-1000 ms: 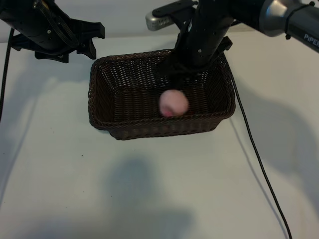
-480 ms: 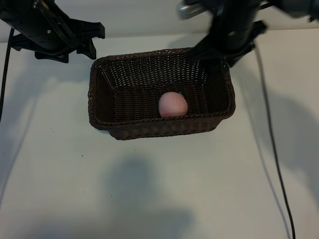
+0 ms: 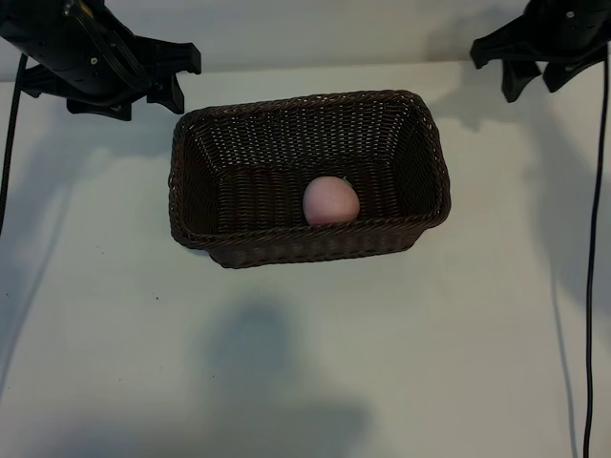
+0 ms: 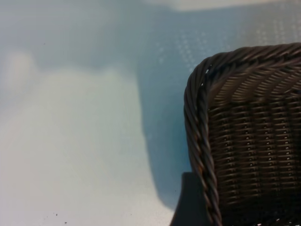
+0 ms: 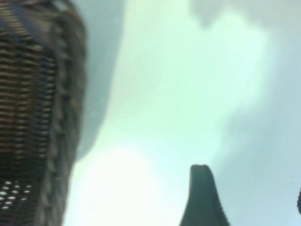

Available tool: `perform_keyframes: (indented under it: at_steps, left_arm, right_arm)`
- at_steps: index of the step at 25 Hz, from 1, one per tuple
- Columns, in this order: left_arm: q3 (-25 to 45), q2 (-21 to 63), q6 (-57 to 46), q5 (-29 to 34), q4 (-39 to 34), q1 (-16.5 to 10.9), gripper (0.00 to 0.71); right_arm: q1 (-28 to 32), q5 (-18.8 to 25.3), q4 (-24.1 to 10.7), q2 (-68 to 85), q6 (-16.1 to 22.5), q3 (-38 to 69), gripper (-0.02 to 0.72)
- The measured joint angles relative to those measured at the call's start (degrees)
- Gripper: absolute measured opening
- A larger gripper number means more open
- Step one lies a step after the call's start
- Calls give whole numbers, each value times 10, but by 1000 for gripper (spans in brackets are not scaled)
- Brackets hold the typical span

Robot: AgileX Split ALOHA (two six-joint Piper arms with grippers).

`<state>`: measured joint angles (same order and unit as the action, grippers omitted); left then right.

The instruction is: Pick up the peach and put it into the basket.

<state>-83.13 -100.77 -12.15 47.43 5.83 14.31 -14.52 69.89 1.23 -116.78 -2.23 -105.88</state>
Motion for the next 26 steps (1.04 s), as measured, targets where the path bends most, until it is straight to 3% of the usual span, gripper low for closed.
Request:
perform_keyframes:
  at_steps: [26]
  left_arm:
    - [0, 0, 0, 0, 0, 0, 531]
  right_arm:
    - [1, -9, 32, 0, 0, 0, 472]
